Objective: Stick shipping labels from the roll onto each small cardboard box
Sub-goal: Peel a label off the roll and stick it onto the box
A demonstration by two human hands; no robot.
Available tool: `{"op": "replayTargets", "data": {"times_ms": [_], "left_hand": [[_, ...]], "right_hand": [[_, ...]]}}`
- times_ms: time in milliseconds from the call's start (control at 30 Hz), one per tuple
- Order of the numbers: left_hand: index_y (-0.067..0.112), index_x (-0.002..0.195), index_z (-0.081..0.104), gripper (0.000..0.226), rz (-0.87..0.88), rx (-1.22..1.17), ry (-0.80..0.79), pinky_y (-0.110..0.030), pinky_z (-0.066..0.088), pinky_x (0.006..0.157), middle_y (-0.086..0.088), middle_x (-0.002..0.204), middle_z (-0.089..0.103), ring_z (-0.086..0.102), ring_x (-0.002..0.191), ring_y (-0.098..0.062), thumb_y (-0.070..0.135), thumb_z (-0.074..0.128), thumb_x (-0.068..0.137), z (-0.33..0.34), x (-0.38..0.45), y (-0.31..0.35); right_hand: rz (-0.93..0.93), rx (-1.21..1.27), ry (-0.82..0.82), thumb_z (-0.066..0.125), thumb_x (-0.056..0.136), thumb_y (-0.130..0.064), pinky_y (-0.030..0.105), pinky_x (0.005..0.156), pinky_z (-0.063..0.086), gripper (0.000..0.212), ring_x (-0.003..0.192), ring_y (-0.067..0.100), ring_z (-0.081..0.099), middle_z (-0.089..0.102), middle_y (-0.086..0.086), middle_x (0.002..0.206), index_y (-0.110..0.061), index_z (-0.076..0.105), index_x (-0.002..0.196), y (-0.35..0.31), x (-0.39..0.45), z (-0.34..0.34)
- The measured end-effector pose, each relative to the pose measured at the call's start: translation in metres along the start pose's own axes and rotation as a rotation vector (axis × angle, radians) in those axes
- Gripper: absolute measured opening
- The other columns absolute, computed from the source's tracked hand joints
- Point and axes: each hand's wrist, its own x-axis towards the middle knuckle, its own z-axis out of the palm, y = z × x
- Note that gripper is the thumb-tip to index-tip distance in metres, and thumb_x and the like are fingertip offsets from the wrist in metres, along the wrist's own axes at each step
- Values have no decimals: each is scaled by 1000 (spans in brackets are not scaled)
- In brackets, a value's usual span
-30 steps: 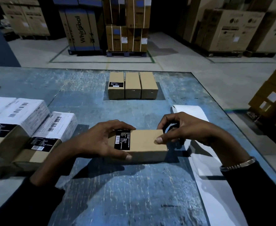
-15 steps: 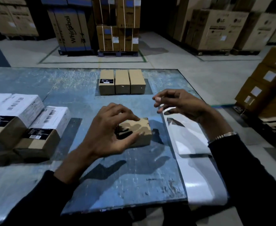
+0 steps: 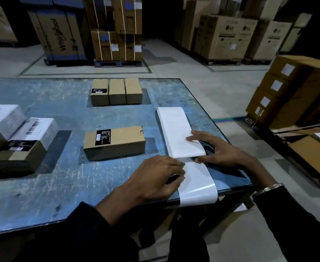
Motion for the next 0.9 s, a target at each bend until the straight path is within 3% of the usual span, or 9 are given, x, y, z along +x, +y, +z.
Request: {"op": "replayTargets", "data": {"times_ms": [100,200,300,367,467,567,667,800,900], "left_hand": [[28,116,82,28,-38,-33,-31,-33,59,94,11,132,75,65,127,-4,38,65,97,1,1,4],[30,106,82,25,-100,-80,-61,-34,60,87,15,122,78,69,119,-1,42,65,93,-2,1,3],[23,91,77,30,-82,77,-35,-36,54,69,9,92,78,71,85,-12,44,57,98,-5,11,3],[22,88,75,25,-65,143,39,-35,52,63,6,86,74,68,80,-18,38,60,99,-4,26,1],[18,127,73,35,-89,167,22,-36,59,89,-2,132,73,66,122,-22,37,62,100,4,59,-18],[12,153,55,59,-160,164,-85,-43,42,122,-9,162,50,43,152,-27,43,54,104,21,73,-40],[14,150,58,56,-174,122,-115,-46,44,118,-8,158,55,48,147,-25,45,42,107,33,69,-53],[25,138,69,43,-241,-1,-74,-41,47,111,4,150,62,53,141,-17,44,50,105,33,71,-65],[31,126,73,33,-252,-7,-55,-43,50,98,12,137,68,60,126,-17,42,51,104,33,77,-65]], "right_hand": [[-55,237,129,77,92,2,25,114,49,53,139,2,56,61,-16,151,-31,73,133,1,-2,11],[-89,412,269,68,96,9,39,91,62,32,110,26,73,78,3,122,-12,80,117,0,4,4],[-132,354,356,82,92,-11,31,84,56,13,90,16,70,79,2,102,-7,81,105,-1,25,-17],[-152,339,393,83,86,-27,27,85,56,24,89,10,70,79,-6,98,-8,81,99,-6,42,-30],[-201,402,435,75,95,-25,29,95,58,21,101,14,70,79,1,105,-9,78,108,-15,78,-47],[-186,589,516,65,106,-16,32,90,59,8,98,15,67,74,1,101,-15,72,106,-27,124,-70],[-119,712,613,66,106,-23,32,76,56,11,85,14,68,76,-2,92,-17,75,104,-38,176,-95],[-51,848,690,73,102,-22,23,63,51,13,73,13,70,78,2,91,-12,78,108,-44,255,-120],[-5,898,671,78,98,-22,27,61,54,16,73,20,71,77,11,93,-7,77,103,-38,315,-124]]}}
